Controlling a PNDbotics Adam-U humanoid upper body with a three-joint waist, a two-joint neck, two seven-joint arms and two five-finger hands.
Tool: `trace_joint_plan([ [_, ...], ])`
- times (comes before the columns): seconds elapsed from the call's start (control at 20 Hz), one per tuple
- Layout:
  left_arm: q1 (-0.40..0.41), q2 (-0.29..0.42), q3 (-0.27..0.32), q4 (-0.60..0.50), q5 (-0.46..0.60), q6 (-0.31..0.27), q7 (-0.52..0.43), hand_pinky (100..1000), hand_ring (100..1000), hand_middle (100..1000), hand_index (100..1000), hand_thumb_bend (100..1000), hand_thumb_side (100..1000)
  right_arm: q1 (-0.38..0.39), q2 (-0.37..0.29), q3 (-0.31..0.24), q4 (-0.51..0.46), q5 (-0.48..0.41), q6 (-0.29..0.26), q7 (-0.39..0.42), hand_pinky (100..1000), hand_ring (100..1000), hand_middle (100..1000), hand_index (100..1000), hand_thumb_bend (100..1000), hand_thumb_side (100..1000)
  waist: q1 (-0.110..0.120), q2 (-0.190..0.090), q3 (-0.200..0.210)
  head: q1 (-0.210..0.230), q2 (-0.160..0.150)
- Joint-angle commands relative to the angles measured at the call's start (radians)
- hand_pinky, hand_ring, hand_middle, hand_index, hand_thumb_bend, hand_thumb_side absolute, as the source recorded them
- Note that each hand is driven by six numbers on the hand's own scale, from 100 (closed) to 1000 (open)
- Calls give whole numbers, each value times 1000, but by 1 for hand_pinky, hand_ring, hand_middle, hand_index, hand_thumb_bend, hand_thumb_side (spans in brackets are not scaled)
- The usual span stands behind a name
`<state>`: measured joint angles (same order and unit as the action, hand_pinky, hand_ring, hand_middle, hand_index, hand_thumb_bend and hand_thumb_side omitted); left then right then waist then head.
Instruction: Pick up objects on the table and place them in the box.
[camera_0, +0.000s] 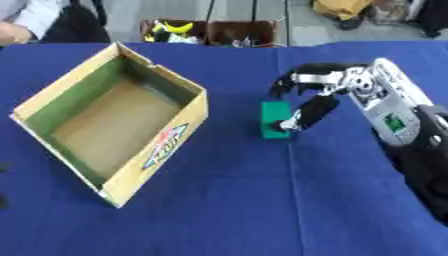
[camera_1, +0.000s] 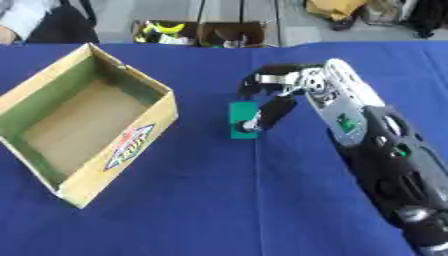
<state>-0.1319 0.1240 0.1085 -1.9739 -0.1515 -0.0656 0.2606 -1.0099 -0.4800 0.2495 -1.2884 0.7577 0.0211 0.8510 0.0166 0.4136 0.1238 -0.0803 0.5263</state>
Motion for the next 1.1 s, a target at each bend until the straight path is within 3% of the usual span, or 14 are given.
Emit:
trace_joint_plan([
  [0.05,-4,15,2,-14,-2,2,-1,227,589,631,858,100,888,-13,-9,2,3,3,-5,11,813,889,771,867,359,428,1,-19,3,3,-2],
  [0.55,-4,15,1,-15,-1,1,-1,228,589,631,858,100,889,-15,2,8,26,21,-8,2,807,881,742,842,345,420,1,-17,7,0,-3],
  [0.6,-4,15,1,-15,-1,1,-1,228,590,632,859,100,889,-16,3,5,25,22,-3,-8,789,854,666,781,257,419,1,-17,7,0,-3],
  [0.75,-4,15,1,-15,-1,1,-1,228,591,632,859,100,889,-17,4,-1,23,24,21,-55,766,816,598,714,100,356,1,-16,7,0,-2],
  [0.95,-4,15,0,-14,-1,2,-2,228,592,632,859,100,887,-21,6,-5,22,18,68,-113,733,771,523,634,100,247,1,-17,6,0,-2],
  [1.1,-3,16,1,-14,-1,2,-2,228,592,632,859,100,886,-22,5,-3,17,8,97,-141,723,760,511,621,100,233,0,-18,6,0,0],
])
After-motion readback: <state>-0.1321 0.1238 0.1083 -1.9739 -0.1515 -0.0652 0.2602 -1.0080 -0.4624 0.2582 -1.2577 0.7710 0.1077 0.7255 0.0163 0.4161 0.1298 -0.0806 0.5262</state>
